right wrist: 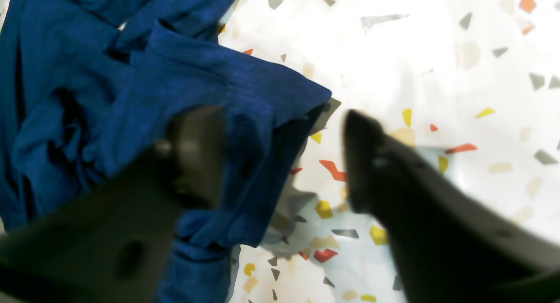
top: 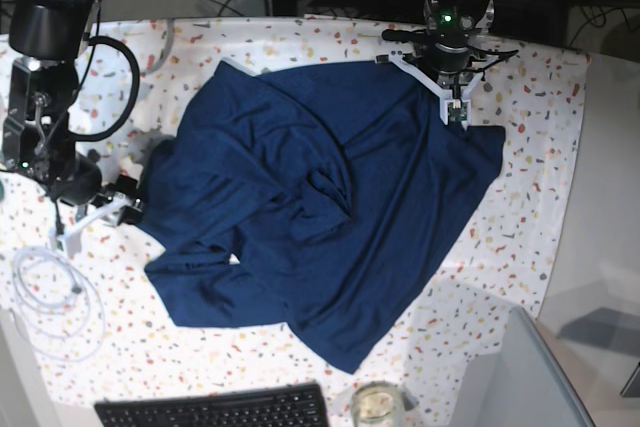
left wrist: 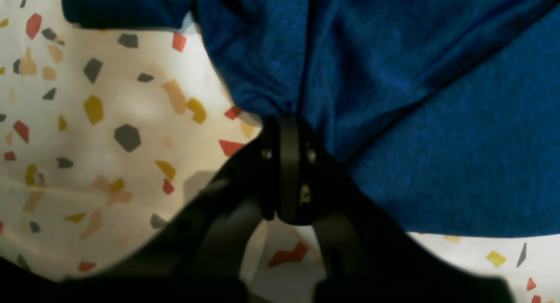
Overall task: Layout the t-shirt on the table in an organized manner, then fold the t-shirt properly
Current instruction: 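Grasp another shirt edge with the right gripper and pull it outward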
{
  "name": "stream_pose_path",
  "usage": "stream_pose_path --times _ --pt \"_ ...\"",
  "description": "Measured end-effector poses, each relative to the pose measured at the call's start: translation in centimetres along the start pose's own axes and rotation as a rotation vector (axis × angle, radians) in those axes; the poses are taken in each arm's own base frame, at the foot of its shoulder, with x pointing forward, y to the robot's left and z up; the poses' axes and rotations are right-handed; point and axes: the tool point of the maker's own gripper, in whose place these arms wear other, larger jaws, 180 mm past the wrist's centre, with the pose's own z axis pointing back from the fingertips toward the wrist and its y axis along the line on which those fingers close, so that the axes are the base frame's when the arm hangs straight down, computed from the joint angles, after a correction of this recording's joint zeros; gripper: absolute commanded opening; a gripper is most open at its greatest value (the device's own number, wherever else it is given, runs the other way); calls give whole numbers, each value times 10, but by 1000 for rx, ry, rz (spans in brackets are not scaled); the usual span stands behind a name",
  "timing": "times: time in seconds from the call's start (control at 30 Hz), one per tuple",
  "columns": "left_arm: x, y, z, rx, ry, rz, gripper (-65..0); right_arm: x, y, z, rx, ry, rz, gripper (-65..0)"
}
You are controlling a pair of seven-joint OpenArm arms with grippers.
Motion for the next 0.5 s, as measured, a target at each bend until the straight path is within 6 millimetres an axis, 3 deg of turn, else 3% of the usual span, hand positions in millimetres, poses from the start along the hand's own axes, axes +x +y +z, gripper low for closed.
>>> stream_pose_path --times 0.1,0.27,0.4,0.5 --pt "1 6 -1 10 4 47 -650 -11 3 0 19 37 14 -540" --pt "1 24 -2 55 8 98 -650 -25 -4 2 5 63 5 -551" --pt "1 25 -2 58 8 98 -650 -28 -4 3 5 64 2 -645" --pt "-3 25 0 78 14 142 -650 -22 -7 17 -1 15 6 -645"
